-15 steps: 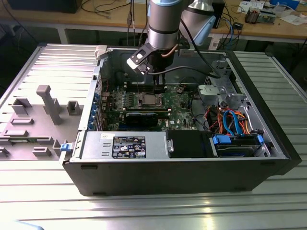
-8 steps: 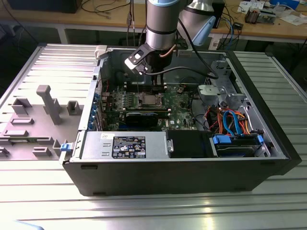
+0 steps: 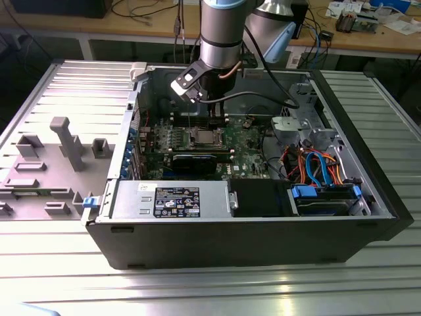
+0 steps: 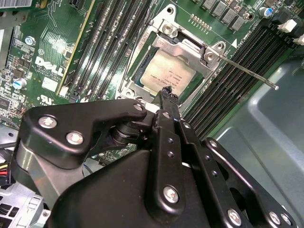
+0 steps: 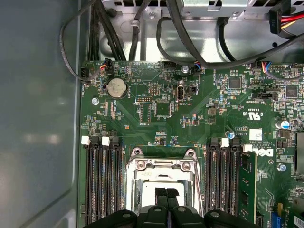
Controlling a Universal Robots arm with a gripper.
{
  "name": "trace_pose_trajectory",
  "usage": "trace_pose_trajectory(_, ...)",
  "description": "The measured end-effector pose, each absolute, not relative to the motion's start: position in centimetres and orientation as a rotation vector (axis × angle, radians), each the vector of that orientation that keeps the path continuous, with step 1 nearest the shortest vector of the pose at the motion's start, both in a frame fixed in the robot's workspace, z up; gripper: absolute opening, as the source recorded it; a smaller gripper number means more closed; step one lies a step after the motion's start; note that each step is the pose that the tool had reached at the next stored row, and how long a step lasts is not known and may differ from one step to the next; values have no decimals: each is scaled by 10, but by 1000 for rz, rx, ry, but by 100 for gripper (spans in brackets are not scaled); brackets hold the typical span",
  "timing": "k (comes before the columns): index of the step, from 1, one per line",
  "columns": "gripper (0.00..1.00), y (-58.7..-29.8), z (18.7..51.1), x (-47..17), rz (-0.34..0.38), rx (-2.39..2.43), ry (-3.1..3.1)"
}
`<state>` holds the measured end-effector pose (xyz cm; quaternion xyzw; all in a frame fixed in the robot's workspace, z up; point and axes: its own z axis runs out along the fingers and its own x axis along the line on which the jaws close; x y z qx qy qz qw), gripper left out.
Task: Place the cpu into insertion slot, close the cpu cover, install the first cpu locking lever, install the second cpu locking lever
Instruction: 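Close the cpu cover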
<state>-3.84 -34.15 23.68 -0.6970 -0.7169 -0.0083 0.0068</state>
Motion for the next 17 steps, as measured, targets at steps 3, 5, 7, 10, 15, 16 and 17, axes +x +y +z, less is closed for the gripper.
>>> trace_pose_trajectory(3, 11, -341, 237, -39, -26, -2180, -2243)
trace_pose_trajectory(5, 11, -341, 236, -39, -26, -2181, -2242)
trace_pose_trajectory(7, 11, -341, 235, -41, -26, -2180, -2243)
trace_pose_trajectory(10, 11, -341, 234, -42, -26, -2180, -2243)
trace_pose_trajectory(15, 11, -342, 228, -50, -26, -2180, -2243)
trace_pose_trajectory(16, 11, -341, 227, -54, -26, -2179, -2244)
trace_pose_trajectory(17, 11, -342, 225, -56, -26, -2178, -2245)
